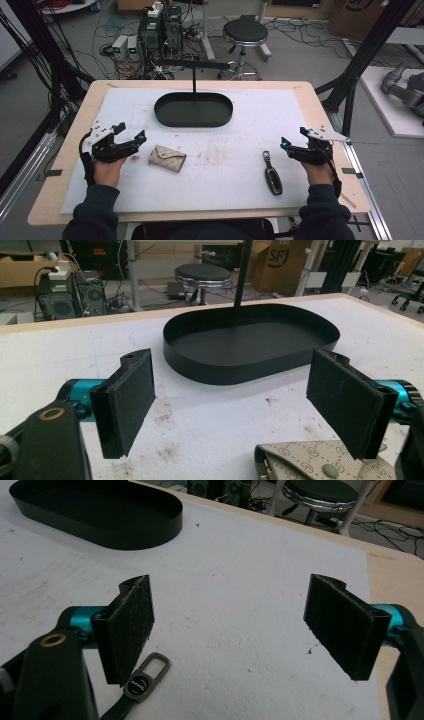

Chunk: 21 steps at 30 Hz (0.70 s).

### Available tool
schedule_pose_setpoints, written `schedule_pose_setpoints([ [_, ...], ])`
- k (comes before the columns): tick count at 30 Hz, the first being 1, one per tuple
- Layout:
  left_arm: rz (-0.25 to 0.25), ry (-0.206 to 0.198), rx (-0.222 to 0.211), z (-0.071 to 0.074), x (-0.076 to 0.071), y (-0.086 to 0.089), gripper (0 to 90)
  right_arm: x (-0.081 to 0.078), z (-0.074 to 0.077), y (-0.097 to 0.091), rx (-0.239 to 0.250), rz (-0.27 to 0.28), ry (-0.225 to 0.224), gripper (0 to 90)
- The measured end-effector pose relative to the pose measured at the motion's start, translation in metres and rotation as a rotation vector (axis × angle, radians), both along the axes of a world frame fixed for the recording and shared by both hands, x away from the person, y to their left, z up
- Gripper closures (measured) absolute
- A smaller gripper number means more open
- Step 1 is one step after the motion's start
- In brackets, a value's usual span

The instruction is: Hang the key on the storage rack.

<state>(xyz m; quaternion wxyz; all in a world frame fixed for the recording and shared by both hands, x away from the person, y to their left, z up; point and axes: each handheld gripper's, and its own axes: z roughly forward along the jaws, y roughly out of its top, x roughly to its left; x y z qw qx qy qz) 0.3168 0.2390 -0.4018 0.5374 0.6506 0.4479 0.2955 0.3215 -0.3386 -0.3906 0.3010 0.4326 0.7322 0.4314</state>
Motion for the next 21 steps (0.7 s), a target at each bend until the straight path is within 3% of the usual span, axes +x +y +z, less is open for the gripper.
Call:
schedule_pose_setpoints([
  [12,-0.002,0.01,0.0,-0.001,0.0,0.0,19.6,-0.002,0.004,0.007,0.01,0.004,0.015,20.7],
  [16,-0.01,0.005,0.0,0.0,-0.002,-0.002,19.7,-0.007,0.007,0.014,0.03,0.027,0.041,20.6],
  [19,-0.015,0.007,0.0,-0.001,-0.002,-0.003,19.9,-0.018,-0.001,0.021,0.011,0.033,0.073,21.2],
  [21,-0.017,0.009,0.001,-0.001,-0.001,-0.003,19.9,-0.024,-0.008,0.026,-0.003,0.031,0.112,27.6],
])
